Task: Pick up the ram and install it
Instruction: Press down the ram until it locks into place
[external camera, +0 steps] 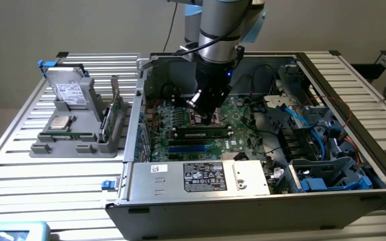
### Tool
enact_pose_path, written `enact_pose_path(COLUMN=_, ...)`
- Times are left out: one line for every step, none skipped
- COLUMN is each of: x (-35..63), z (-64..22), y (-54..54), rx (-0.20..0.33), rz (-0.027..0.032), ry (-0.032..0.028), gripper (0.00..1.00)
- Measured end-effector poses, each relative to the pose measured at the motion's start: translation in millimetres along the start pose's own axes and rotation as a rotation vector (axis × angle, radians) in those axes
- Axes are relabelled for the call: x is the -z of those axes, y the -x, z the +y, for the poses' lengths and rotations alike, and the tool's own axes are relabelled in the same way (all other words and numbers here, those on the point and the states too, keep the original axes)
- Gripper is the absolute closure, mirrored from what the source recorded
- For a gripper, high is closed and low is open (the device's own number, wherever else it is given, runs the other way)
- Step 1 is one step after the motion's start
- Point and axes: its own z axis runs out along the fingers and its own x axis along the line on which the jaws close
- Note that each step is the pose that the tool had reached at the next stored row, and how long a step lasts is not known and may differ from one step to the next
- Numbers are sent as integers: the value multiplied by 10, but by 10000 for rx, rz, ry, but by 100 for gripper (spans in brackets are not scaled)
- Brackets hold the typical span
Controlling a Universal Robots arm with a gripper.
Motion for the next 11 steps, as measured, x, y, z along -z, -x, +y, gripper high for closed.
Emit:
enact_pose_path(x=0, z=0, y=0, rx=-112, rz=-19, ry=-5, gripper=89)
enact_pose_path(x=0, z=0, y=0, rx=-222, rz=-38, ry=-13, gripper=89)
enact_pose_path(x=0, z=0, y=0, rx=-343, rz=-59, ry=-21, gripper=89)
enact_pose_path(x=0, z=0, y=0, rx=-454, rz=-77, ry=-29, gripper=89)
enact_pose_path(x=0, z=0, y=0, rx=-563, rz=-97, ry=-36, gripper=89)
enact_pose_path(x=0, z=0, y=0, rx=-674, rz=-117, ry=-43, gripper=89)
enact_pose_path(x=0, z=0, y=0, rx=-787, rz=-136, ry=-51, gripper=89)
enact_pose_path(x=0, z=0, y=0, rx=-904, rz=-155, ry=-59, gripper=89)
enact_pose_path(x=0, z=0, y=0, rx=-1019, rz=-175, ry=-66, gripper=89)
enact_pose_path(x=0, z=0, y=0, rx=-1132, rz=-194, ry=-73, gripper=89)
enact_pose_path(x=0, z=0, y=0, rx=-1239, rz=-210, ry=-78, gripper=89)
